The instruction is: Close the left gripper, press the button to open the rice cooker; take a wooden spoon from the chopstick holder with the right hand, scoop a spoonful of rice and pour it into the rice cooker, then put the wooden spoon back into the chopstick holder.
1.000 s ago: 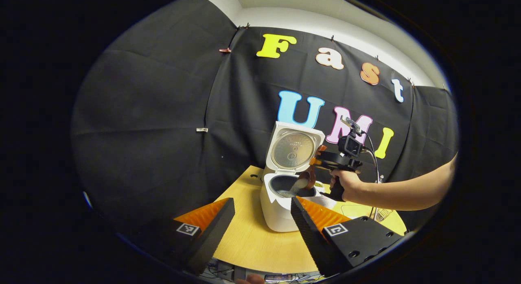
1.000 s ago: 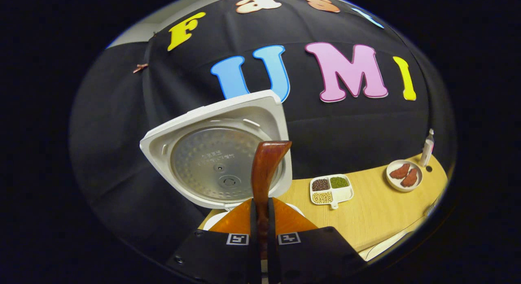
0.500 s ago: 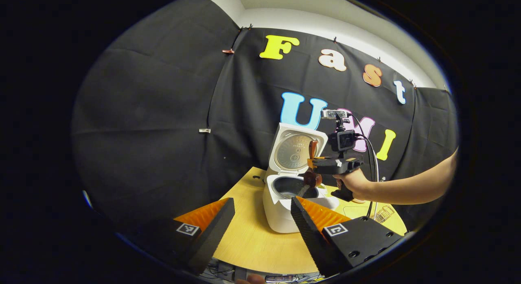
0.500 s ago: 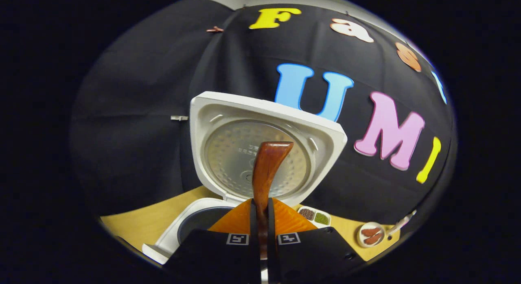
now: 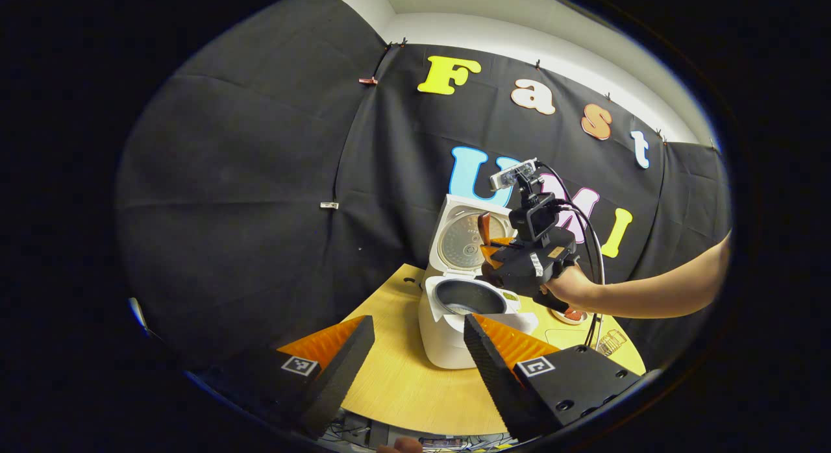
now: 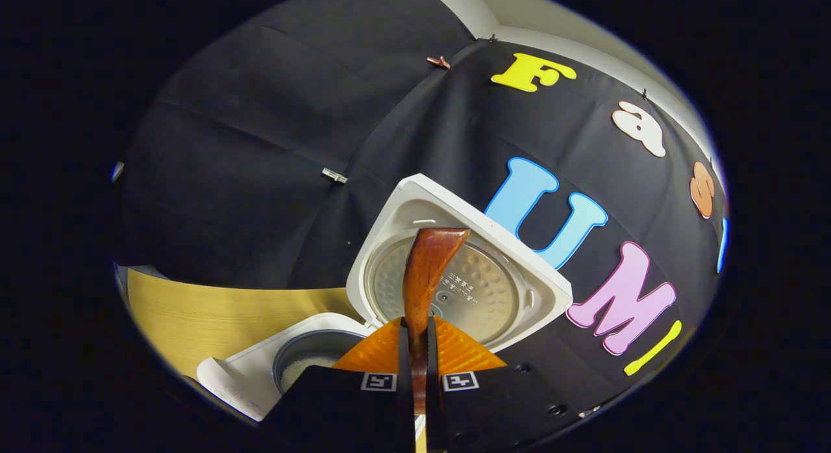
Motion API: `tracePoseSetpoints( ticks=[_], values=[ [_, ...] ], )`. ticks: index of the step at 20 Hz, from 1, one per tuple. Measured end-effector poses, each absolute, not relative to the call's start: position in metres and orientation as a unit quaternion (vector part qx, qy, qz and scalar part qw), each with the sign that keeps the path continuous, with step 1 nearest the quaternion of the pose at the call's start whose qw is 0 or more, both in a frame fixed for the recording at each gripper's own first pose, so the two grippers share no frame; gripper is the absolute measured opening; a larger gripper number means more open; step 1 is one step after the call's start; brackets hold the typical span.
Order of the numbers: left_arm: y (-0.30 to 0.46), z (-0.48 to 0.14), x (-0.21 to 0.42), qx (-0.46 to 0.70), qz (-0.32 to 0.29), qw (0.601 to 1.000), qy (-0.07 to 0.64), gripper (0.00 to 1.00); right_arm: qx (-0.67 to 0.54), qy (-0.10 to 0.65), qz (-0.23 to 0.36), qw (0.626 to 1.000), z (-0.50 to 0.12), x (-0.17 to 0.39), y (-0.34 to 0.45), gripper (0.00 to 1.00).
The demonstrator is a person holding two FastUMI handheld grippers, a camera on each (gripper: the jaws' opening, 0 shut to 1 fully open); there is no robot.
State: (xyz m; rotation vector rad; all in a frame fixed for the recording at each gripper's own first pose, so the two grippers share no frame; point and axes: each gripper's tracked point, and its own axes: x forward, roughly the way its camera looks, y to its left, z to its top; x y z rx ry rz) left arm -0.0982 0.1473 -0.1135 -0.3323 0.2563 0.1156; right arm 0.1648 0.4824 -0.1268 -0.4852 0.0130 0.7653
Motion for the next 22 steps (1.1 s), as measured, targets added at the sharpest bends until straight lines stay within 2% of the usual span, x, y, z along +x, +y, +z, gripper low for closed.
tracePoseSetpoints(
  ticks=[5,9,12,15,22],
  values=[
    [0.139,-0.110,-0.106,-0.155,0.061,0.978,0.127,0.95,-0.117,0.083,0.357,0.923,-0.132,0.171,0.467,0.11],
    [0.131,-0.106,-0.111,-0.157,0.058,0.978,0.124,0.95,0.043,0.155,0.310,0.937,-0.126,0.183,0.440,0.11],
    [0.123,-0.103,-0.112,-0.157,0.056,0.978,0.125,0.95,0.139,0.177,0.282,0.933,-0.114,0.191,0.412,0.11],
    [0.115,-0.100,-0.115,-0.156,0.055,0.979,0.123,0.95,0.216,0.171,0.272,0.922,-0.089,0.189,0.371,0.11],
    [0.093,-0.093,-0.101,-0.145,0.049,0.980,0.124,0.95,0.287,0.086,0.250,0.921,-0.020,0.167,0.232,0.11]
  ],
)
